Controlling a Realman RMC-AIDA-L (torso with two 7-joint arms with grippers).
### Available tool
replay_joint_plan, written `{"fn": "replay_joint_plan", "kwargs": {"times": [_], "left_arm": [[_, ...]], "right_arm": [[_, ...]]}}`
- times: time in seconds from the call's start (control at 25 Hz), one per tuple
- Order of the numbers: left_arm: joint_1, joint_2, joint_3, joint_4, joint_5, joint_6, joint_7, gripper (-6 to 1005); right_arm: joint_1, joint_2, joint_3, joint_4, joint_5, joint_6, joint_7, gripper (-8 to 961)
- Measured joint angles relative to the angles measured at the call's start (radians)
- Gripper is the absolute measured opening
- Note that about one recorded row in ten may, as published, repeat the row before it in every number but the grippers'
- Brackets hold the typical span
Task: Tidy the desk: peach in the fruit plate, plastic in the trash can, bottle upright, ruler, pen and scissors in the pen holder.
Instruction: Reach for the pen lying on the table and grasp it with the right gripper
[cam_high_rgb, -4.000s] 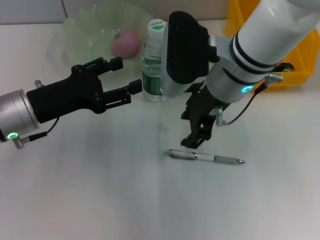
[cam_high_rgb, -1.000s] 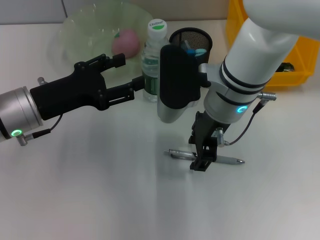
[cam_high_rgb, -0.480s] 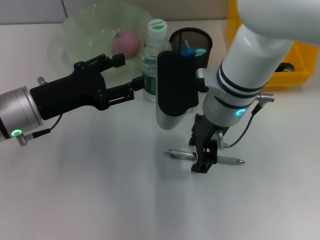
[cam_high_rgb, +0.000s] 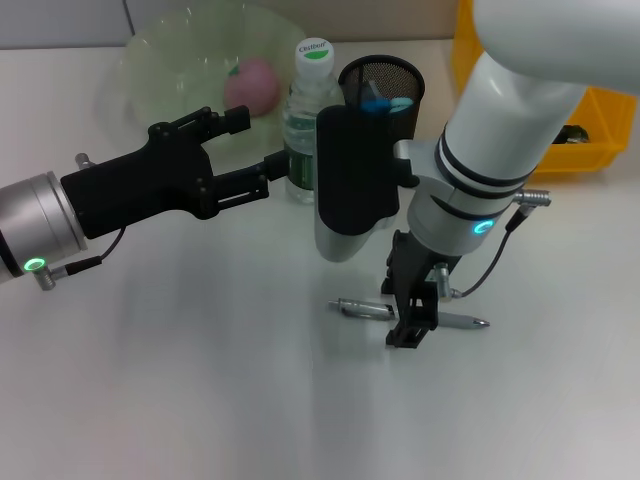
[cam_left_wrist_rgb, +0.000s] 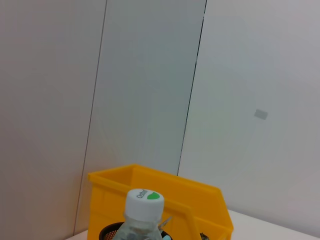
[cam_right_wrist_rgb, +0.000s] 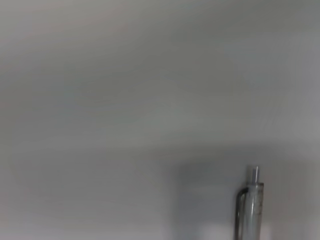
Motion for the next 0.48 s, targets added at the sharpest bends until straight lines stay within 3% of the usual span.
{"fn": "replay_joint_plan", "kwargs": {"times": [0.48], "left_arm": [[0.0,0.0,0.0,0.0,0.0,0.001,-0.002,814]], "right_arm": [[0.002,0.0,0.0,0.008,0.0,0.003,0.004,606]]}}
